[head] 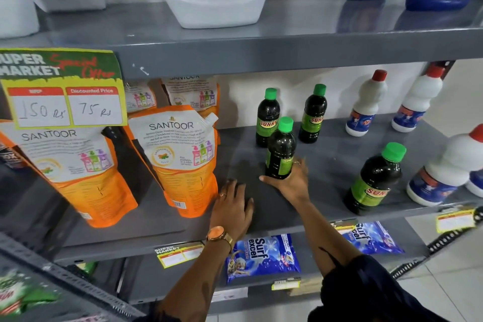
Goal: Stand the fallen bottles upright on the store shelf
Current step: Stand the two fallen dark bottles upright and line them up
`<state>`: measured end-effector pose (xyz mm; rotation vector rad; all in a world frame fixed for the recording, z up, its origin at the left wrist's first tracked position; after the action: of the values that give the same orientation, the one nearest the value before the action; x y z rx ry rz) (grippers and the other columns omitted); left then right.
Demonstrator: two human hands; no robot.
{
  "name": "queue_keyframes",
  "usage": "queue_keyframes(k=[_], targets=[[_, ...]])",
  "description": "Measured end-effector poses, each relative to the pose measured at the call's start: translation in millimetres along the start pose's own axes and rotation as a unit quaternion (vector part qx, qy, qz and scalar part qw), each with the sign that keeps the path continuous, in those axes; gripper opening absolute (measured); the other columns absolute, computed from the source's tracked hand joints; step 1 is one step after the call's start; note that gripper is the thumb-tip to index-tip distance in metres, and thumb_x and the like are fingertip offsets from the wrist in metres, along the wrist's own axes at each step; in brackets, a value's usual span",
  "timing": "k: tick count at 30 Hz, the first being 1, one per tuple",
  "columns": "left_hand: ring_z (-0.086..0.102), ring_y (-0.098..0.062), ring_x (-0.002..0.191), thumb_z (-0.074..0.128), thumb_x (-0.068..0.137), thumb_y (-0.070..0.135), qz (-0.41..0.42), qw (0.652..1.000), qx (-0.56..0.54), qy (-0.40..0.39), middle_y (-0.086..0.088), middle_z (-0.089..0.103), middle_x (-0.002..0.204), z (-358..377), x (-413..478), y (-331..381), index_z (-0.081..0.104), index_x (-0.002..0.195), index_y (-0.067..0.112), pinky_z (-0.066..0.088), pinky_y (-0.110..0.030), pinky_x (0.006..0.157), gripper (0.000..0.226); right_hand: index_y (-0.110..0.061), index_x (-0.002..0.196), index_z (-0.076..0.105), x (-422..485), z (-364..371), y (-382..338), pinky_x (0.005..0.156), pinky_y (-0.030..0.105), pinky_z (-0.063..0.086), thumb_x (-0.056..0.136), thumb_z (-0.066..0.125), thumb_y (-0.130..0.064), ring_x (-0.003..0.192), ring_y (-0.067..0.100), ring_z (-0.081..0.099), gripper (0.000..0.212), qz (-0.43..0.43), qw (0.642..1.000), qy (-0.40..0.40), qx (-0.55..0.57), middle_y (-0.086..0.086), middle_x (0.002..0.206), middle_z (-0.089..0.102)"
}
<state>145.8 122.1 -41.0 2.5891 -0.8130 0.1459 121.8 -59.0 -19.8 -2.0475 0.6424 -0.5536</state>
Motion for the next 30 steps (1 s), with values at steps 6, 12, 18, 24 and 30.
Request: queue_keyframes(k=[6, 12, 18, 24, 30], targets=[[0.028, -0.031, 0.137, 0.037, 0.094, 0.036, 0.0, 1.0, 0.003, -0.018, -0.014, 0.037, 0.147, 0.8, 0.4, 0.5, 0.04, 0.134, 0.013, 0.031, -0.041, 0.108, 0.047, -0.012, 0.125, 0.056, -10.3, -12.4, 9.2, 0.092, 0.032, 0.049, 0.071, 0.066, 0.005, 0.102, 0.016, 0.062, 0.057, 0.017, 0.995, 0.026, 0.091, -0.001, 0.103, 0.066], [0.031, -0.032, 0.135, 0.039, 0.094, 0.036, -0.002, 1.0, 0.012, -0.019, -0.016, 0.04, 0.144, 0.2, 0.0, 1.3, 0.043, 0.131, 0.011, 0.034, -0.043, 0.106, 0.045, -0.015, 0.121, 0.051, -14.5, -3.3, -0.5, 0.078, 0.029, 0.043, 0.067, 0.073, -0.004, 0.098, 0.023, 0.062, 0.059, -0.016, 0.998, -0.054, 0.036, 0.0, 0.098, 0.063], [0.029, -0.031, 0.137, 0.037, 0.093, 0.037, -0.002, 1.0, 0.014, -0.027, -0.014, 0.037, 0.147, 2.9, 1.3, -0.8, 0.039, 0.135, 0.013, 0.033, -0.043, 0.109, 0.048, -0.017, 0.125, 0.047, -13.6, -3.1, 3.1, 0.091, 0.034, 0.046, 0.051, 0.09, -0.038, 0.105, 0.016, 0.055, 0.088, 0.016, 0.999, -0.005, 0.036, 0.002, 0.117, 0.06], [0.017, -0.029, 0.143, 0.035, 0.095, 0.038, 0.017, 1.0, 0.01, -0.022, -0.015, 0.028, 0.152, 3.7, 0.8, -1.4, 0.033, 0.139, 0.009, 0.019, -0.039, 0.114, 0.053, -0.016, 0.127, 0.042, -13.9, -2.6, 3.4, 0.098, 0.038, 0.043, 0.055, 0.085, -0.042, 0.124, 0.027, 0.047, 0.087, 0.01, 0.999, 0.033, 0.016, 0.008, 0.133, 0.048], [-0.008, -0.021, 0.144, 0.001, 0.082, 0.057, 0.059, 0.994, 0.071, -0.062, -0.012, 0.003, 0.158, 9.5, 4.8, -2.0, 0.007, 0.146, 0.006, -0.011, -0.034, 0.113, 0.083, -0.015, 0.121, 0.051, -18.1, -8.7, 0.8, 0.085, 0.024, 0.043, 0.051, 0.09, -0.04, 0.105, 0.017, 0.058, 0.084, -0.001, 0.995, 0.062, 0.075, 0.004, 0.117, 0.062]])
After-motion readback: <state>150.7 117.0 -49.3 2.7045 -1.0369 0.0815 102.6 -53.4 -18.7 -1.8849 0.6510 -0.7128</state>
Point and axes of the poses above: each hand's wrist, its own x-axis towards the middle knuckle, its own z-axis out of the palm, y = z × x, the point moved 3 cm from there along x, towards the middle knuckle
